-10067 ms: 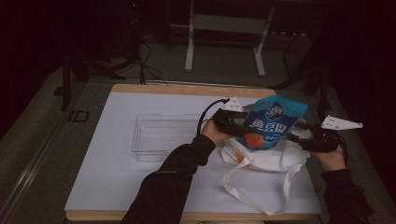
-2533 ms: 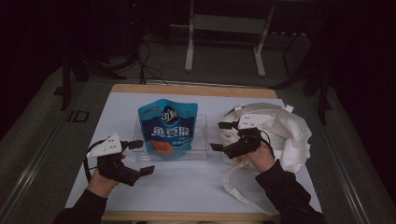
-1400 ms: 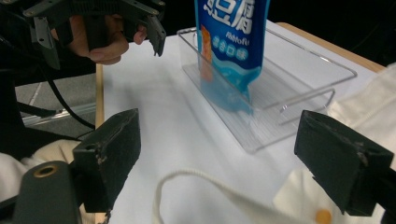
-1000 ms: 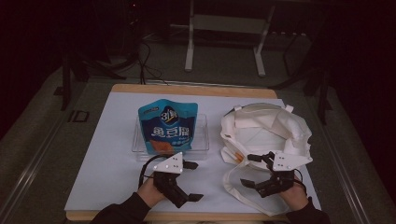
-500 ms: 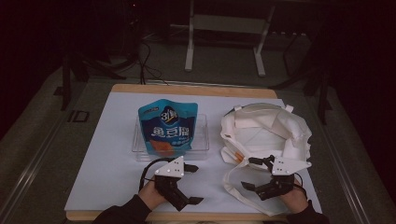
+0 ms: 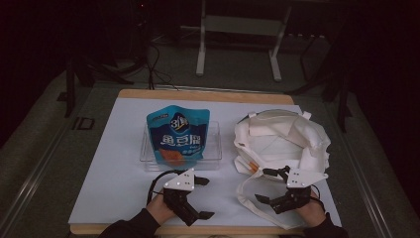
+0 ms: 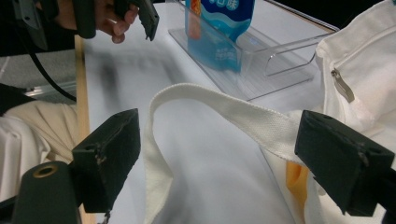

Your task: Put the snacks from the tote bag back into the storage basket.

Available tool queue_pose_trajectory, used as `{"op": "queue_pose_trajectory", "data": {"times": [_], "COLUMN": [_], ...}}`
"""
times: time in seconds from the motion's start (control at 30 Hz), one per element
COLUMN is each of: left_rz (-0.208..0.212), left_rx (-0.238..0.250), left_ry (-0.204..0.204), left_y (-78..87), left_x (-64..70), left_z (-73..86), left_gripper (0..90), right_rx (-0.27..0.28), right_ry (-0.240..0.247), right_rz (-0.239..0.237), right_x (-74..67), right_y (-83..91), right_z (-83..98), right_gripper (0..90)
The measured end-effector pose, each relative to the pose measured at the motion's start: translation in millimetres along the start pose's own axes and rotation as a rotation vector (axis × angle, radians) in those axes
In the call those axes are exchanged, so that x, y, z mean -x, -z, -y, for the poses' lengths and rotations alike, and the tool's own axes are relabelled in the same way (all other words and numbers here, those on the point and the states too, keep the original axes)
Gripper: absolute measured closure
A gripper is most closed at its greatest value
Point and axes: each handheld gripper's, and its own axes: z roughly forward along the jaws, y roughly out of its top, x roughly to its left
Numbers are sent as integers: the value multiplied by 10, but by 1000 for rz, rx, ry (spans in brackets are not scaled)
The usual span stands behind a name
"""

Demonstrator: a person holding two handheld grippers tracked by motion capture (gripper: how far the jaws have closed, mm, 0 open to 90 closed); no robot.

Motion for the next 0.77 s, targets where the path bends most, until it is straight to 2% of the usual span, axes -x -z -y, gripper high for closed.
{"op": "queue_pose_trajectory", "data": {"times": [0.77], "left_rz": [8], "left_rx": [0], "left_ry": [2], "left_y": [-22], "left_x": [22], "left_z": [22], "left_gripper": [16], "right_rx": [11], "right_ry": [4], "right_rz": [-11], "right_x": [-14], "right_y": [-15], "right_z": [6], "right_gripper": [142]}}
